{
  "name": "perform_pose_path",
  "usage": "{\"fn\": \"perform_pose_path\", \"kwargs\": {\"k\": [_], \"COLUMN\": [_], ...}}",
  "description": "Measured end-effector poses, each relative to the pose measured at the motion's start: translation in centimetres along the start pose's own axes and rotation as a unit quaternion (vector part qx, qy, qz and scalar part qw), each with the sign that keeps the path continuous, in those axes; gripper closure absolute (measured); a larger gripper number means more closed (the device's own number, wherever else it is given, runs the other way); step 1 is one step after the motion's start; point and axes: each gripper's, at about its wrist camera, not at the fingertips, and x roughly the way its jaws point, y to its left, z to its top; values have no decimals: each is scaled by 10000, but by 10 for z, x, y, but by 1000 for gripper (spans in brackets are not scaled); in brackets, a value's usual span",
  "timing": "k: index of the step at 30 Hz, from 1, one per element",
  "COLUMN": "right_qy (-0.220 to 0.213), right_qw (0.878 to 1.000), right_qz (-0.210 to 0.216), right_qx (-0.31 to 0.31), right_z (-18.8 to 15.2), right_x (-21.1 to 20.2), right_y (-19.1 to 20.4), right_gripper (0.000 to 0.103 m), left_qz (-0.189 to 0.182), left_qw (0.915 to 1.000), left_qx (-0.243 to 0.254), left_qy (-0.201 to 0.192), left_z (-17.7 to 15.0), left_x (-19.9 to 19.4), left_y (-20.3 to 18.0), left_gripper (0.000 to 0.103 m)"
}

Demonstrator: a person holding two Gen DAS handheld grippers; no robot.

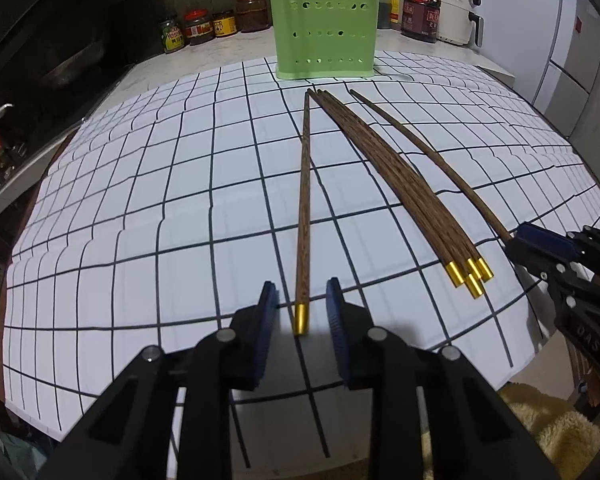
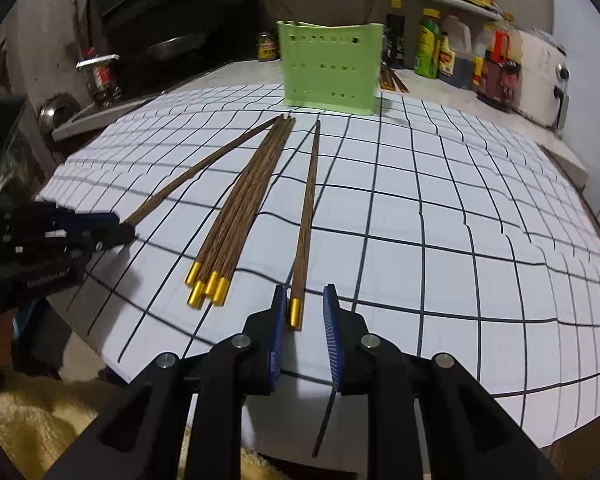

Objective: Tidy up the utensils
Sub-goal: 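Close the left tool on a chopstick while the right tool grasps another chopstick, then lift both held chopsticks and carry them to the green holder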

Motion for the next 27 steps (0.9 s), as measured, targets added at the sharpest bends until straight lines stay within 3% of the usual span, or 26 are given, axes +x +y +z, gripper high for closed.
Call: {"fn": "perform_pose_path", "kwargs": {"k": [13,16,18,19,20,27], "right_qy": [-170,-199,-195,-195,-195,-172], "right_qw": [9998,9998,9998,9998,9998,9993], "right_qz": [42,-3,-19,-25,-27,136], "right_qx": [-6,32,43,49,58,299], "right_z": [-3,1,2,2,1,6], "right_x": [0,5,5,5,5,1], "right_y": [2,2,3,3,3,-6], "right_gripper": [83,84,84,87,96,96], "left_qz": [-48,36,165,222,247,-12], "left_qw": [10000,9999,9998,9997,9996,9992], "left_qx": [-29,-64,-48,-38,-25,-287], "left_qy": [-23,-86,-123,-134,-142,-270], "left_z": [1,3,4,4,3,4], "left_x": [1,3,4,5,5,-6], "left_y": [4,3,2,2,3,17], "left_gripper": [77,81,90,94,96,96]}}
